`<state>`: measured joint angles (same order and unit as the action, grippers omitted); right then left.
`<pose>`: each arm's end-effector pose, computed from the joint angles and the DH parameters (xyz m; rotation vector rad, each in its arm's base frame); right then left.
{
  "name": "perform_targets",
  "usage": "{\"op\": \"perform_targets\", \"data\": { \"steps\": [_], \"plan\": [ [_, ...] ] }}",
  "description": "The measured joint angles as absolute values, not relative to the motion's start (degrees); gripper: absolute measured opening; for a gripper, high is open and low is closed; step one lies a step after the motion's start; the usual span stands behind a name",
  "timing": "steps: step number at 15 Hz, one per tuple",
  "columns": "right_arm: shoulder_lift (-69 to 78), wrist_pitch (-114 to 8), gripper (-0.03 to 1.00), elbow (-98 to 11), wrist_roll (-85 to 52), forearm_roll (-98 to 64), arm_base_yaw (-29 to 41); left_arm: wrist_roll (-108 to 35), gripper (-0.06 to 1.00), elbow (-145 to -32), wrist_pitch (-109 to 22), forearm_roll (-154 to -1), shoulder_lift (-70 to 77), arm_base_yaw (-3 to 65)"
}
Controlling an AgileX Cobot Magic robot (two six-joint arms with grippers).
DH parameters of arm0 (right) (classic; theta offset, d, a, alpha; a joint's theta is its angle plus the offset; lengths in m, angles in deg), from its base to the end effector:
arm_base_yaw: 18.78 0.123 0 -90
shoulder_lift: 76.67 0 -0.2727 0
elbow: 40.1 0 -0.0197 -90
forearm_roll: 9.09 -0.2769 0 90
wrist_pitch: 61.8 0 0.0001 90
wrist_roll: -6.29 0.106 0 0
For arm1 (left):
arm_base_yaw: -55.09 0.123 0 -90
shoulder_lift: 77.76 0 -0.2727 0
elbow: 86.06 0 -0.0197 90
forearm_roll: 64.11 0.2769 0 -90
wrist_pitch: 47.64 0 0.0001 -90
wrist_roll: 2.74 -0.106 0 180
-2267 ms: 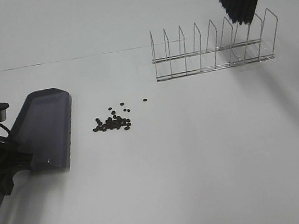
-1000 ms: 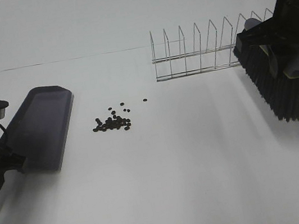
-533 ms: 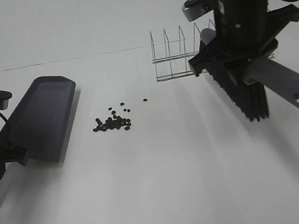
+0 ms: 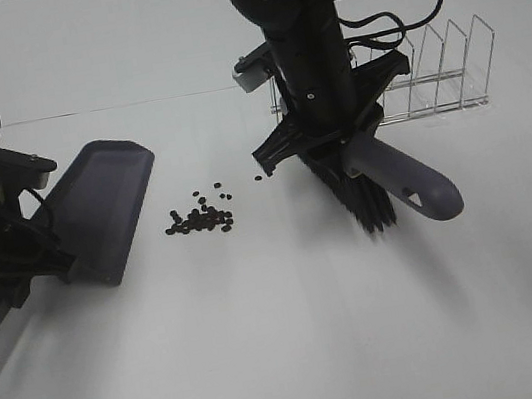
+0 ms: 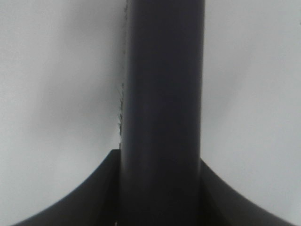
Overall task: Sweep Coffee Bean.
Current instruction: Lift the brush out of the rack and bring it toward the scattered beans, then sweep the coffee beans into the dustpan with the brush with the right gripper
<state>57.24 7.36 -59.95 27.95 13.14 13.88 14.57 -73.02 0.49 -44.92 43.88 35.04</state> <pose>0.3965 0.2096 0.1255 -0.5074 2.9397 -0.5189 0.3392 -0.0961 0.0717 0.4286 3.0563 0.3816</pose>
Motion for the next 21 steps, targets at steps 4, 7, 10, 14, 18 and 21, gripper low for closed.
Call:
{"op": "perform_targets", "data": {
  "steps": [4,7,10,14,18,21],
  "plan": [
    [61.42,7.7,0.36,-63.73,26.52,12.11,13.88,14.57,0.33,-73.65,-0.02,-44.52,46.23,32.23],
    [63.43,7.64,0.36,-66.25,23.65,6.67,13.93,14.57,0.33,-73.82,-0.02,-44.98,46.75,30.91],
    [64.86,7.87,0.36,-68.77,21.42,4.03,13.93,14.57,0.33,-73.82,0.09,-45.43,46.75,30.85],
    [67.55,8.68,0.36,-72.9,16.72,0.99,13.93,14.45,0.33,-73.82,0.32,-45.89,46.86,30.85],
    [69.16,5.24,0.36,-73.24,14.54,-6.34,13.93,12.62,0.33,-73.82,0.66,-47.5,46.86,30.85],
    [71.51,0.43,0.36,-75.3,12.42,-14.48,13.93,12.22,0.33,-73.82,1.29,-49.1,46.86,30.85]
  ]
}}
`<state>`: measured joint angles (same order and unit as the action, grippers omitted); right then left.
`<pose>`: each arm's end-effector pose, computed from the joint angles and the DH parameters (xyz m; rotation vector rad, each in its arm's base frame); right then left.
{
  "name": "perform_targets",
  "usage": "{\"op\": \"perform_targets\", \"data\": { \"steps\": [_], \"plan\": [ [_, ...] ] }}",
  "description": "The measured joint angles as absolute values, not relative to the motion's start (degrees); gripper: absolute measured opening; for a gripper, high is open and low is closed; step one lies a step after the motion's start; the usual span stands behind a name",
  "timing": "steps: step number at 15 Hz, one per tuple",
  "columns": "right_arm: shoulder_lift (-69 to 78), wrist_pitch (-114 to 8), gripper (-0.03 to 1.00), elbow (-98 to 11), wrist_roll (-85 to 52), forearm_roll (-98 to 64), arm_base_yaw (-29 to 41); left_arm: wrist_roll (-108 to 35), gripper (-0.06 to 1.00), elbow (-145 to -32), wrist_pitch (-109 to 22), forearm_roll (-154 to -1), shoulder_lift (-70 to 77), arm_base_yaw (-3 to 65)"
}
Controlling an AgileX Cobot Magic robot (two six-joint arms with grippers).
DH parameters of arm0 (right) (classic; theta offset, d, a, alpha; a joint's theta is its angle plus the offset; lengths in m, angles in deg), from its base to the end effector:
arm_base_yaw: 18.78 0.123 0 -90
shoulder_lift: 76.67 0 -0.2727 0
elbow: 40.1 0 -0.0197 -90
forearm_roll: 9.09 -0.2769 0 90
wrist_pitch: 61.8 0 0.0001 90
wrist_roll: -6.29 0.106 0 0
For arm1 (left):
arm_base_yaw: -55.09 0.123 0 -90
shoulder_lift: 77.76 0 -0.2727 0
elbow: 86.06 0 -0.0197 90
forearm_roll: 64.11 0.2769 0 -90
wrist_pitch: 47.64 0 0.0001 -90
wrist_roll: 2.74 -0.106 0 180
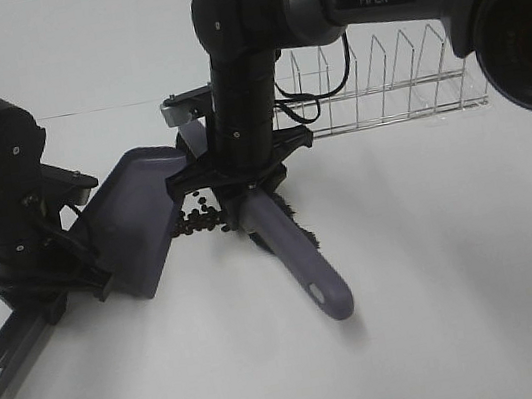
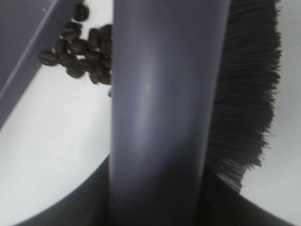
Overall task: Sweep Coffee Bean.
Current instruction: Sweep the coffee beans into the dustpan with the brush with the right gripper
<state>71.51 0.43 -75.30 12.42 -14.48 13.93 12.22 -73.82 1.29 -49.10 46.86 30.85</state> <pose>0.4187 0.2794 0.0716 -0.6488 3.0176 0.1668 0.3275 -0.1247 0.0553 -0.5303 -3.0472 -0.3277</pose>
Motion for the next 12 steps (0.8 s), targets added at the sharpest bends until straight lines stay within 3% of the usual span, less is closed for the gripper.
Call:
{"op": "perform_targets", "data": {
  "steps": [7,12],
  "plan": [
    [73.05,-10.63,0.36,-75.53,3.14,-31.72,13.82,12.22,0.33,-73.82,2.55,-49.62,46.86,30.85],
    [73.63,-11.43,0.36,-75.53,-7.35,-42.27,13.82,12.22,0.33,-73.82,2.55,-49.62,46.86,30.85]
  ]
}}
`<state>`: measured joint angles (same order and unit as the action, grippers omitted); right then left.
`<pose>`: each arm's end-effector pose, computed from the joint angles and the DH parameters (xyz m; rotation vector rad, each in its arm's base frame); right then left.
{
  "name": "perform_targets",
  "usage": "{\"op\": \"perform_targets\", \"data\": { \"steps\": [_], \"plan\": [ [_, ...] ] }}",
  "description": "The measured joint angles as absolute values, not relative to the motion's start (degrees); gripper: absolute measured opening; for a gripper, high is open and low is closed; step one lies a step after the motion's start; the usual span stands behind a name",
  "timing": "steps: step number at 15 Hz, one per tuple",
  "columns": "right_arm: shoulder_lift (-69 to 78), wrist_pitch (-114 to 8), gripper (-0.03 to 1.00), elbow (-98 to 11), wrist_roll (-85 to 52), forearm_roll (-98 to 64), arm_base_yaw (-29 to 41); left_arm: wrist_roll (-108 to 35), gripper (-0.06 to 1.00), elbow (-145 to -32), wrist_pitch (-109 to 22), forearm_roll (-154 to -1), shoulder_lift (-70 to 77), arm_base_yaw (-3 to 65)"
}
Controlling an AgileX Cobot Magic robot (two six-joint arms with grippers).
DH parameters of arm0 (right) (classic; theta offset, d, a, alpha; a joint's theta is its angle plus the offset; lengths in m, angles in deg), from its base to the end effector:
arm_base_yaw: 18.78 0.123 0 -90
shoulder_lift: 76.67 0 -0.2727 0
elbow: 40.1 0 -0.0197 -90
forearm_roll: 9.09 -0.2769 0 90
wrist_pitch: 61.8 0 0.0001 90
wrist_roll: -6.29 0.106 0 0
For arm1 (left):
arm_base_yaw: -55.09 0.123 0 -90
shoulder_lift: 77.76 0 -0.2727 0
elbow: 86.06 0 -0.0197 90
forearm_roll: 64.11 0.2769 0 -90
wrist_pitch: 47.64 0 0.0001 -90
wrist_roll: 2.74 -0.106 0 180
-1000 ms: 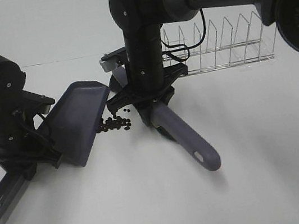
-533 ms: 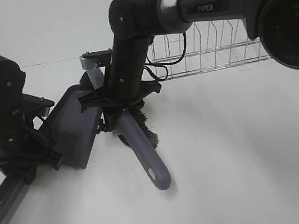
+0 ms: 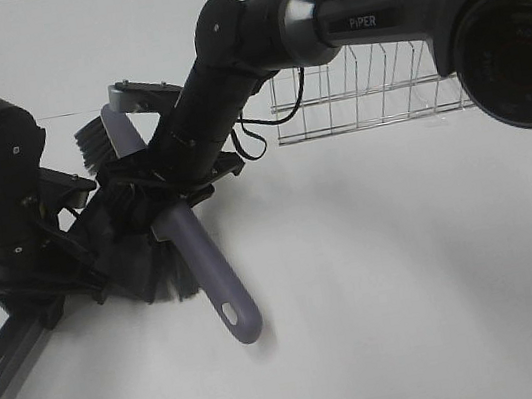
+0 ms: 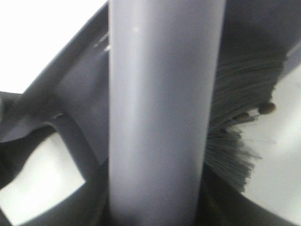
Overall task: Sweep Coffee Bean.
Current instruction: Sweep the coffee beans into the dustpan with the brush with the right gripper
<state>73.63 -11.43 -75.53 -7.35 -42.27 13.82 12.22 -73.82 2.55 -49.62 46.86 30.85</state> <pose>0.4215 0.3226 0.0691 -0.6964 2.7906 0.7723 0.3252 -0.1240 0.0554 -0.5139 -3.0272 -0.3302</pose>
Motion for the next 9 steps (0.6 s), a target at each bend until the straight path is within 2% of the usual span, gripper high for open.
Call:
{"op": "perform_targets", "data": {
  "steps": [9],
  "plan": [
    [73.63,-11.55,0.36,-76.16,-14.34,-46.62,13.82,12.22,0.33,-73.82,2.61,-49.67,46.86,30.85]
  ]
}}
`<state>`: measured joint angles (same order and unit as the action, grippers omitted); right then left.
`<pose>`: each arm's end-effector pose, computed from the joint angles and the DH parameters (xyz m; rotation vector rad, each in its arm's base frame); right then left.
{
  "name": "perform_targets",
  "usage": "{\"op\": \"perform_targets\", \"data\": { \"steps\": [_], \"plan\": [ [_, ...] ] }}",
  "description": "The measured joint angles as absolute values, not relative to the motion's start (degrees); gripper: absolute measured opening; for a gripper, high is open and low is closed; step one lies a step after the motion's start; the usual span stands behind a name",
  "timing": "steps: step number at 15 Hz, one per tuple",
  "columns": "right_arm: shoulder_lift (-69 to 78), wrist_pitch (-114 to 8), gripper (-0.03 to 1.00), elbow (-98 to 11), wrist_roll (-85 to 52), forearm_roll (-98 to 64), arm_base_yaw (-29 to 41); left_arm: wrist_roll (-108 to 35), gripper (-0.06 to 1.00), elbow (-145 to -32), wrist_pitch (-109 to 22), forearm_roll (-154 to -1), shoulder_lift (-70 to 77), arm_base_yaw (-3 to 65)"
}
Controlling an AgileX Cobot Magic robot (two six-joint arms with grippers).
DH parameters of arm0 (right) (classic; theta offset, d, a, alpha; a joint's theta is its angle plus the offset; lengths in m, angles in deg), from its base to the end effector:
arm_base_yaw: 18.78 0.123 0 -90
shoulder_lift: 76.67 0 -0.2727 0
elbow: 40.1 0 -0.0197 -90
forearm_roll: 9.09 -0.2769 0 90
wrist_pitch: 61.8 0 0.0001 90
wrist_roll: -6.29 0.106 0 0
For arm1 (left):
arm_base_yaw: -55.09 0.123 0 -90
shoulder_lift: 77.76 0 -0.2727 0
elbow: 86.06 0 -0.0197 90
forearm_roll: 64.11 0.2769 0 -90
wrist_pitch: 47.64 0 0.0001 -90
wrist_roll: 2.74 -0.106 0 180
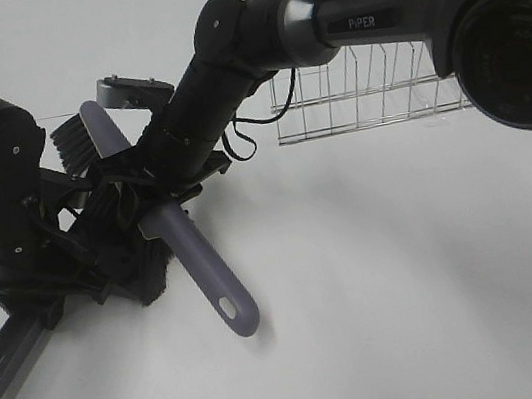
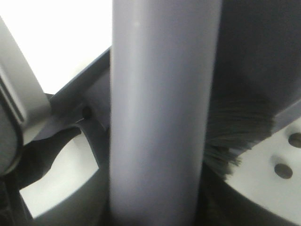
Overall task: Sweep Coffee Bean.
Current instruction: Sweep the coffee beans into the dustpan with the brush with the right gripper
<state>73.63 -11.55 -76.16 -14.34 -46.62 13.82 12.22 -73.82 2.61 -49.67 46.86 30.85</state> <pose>0.4219 0.3288 0.0756 -0.7926 2.7074 0.8421 0.3250 -0.1240 0.0554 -0.5127 -3.0263 -0.3298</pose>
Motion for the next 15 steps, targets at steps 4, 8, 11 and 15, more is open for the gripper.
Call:
{"op": "perform_targets", "data": {
  "steps": [4,8,11,15],
  "plan": [
    [73.63,-8.86,0.36,-81.55,-17.31,-45.82,13.82,11.93,0.33,-73.82,2.61,-50.25,46.86,30.85],
    [73.63,-1.81,0.36,-87.62,-17.2,-40.26,13.82,11.82,0.33,-73.82,2.61,-50.71,46.86,30.85],
    [73.63,2.95,0.36,-93.01,-12.67,-32.41,13.82,11.82,0.33,-73.82,2.61,-50.88,46.86,30.85],
    [73.63,7.01,0.36,-95.64,-0.18,-10.12,13.82,11.82,0.33,-73.82,2.84,-51.11,46.86,30.85]
  ]
}}
